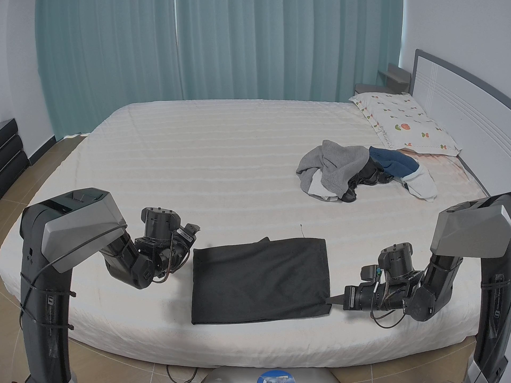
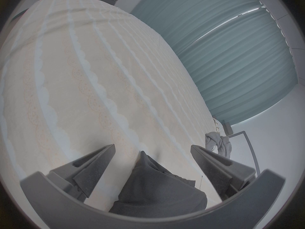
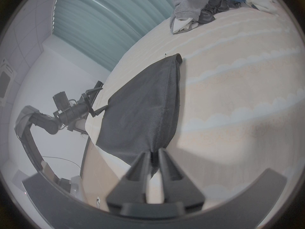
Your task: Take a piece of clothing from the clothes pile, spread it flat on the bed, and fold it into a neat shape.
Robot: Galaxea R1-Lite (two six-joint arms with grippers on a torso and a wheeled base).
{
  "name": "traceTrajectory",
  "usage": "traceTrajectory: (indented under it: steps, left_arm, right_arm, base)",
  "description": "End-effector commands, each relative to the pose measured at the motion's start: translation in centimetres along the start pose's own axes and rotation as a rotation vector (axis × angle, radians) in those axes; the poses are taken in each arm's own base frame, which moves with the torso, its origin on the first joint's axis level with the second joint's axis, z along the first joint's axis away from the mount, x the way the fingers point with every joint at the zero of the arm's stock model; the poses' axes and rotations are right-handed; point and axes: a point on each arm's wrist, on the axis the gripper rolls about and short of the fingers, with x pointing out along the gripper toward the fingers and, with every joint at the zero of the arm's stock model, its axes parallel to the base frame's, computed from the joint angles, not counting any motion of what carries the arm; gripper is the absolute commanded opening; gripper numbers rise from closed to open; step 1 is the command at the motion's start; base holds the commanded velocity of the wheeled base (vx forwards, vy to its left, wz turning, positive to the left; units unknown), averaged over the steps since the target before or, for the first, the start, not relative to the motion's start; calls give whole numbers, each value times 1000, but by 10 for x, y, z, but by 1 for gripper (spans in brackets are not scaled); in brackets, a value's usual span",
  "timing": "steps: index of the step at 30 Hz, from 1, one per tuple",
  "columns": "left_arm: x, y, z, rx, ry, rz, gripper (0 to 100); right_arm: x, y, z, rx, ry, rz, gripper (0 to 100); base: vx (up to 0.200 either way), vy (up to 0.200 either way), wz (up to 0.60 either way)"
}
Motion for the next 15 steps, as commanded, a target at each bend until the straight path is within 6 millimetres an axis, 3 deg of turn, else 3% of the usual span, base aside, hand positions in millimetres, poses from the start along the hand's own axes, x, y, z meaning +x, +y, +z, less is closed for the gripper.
traceTrajectory:
  steps: [1, 15]
  left_arm:
    - [0, -1, 0, 0, -1, -2, 100]
    - [0, 0, 0, 1, 1, -2, 100]
  right_arm:
    - [0, -3, -6, 4, 21, -13, 0]
    - [-5, -6, -4, 2, 6, -23, 0]
  base:
    - [0, 0, 0]
    - [0, 0, 0]
